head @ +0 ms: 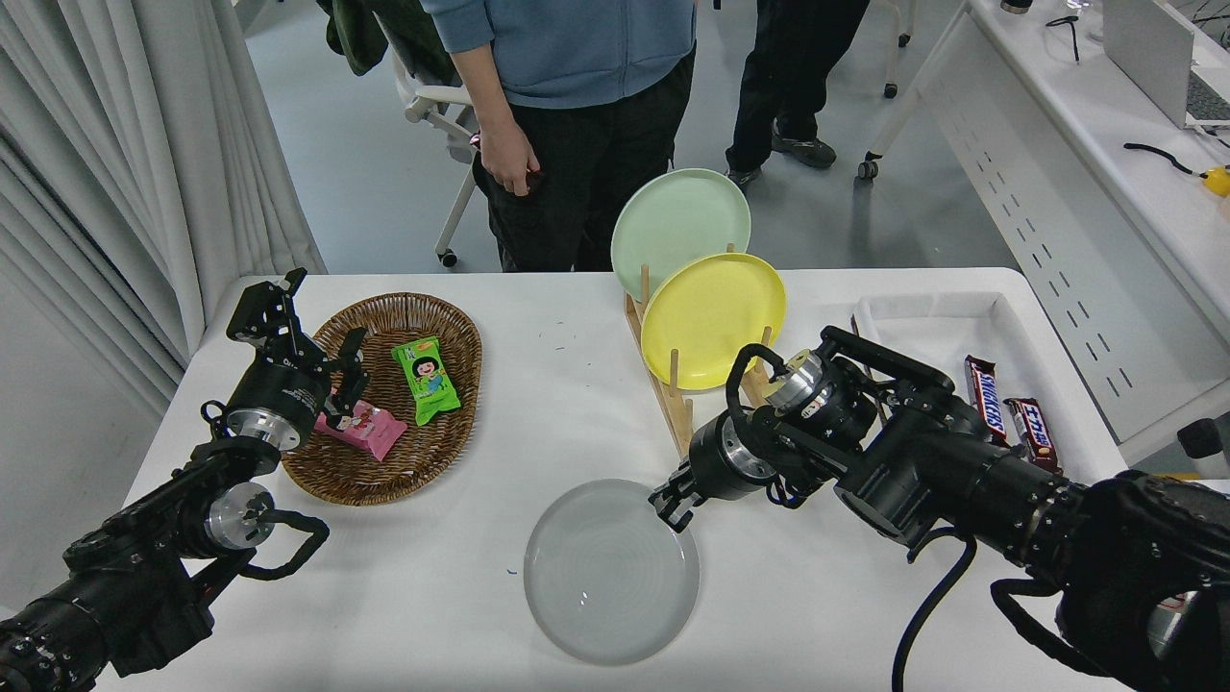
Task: Place the plate on the table
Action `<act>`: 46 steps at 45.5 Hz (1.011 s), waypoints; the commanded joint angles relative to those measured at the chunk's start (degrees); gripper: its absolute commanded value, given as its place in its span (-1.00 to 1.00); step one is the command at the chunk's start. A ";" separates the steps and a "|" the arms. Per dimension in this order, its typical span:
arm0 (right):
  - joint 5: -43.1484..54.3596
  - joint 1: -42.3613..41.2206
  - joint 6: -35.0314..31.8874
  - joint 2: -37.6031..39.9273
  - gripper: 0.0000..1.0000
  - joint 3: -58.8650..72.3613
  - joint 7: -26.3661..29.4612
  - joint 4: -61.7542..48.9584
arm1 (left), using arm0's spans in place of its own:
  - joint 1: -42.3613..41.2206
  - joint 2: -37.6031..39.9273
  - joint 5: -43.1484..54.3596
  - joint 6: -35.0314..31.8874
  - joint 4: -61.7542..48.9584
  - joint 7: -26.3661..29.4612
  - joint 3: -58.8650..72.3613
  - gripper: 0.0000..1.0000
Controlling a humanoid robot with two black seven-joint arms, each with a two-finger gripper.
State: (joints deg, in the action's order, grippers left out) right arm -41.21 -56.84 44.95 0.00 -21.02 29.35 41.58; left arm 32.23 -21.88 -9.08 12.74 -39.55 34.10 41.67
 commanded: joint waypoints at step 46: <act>8.60 -6.43 -27.71 0.00 0.97 8.00 0.09 5.09 | 0.03 0.00 0.02 0.00 0.00 0.00 -0.01 1.00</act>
State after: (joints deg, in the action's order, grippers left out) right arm -35.02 -60.82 27.39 0.00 -16.57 29.38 44.40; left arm 32.22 -21.88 -9.05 12.74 -39.55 34.10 41.67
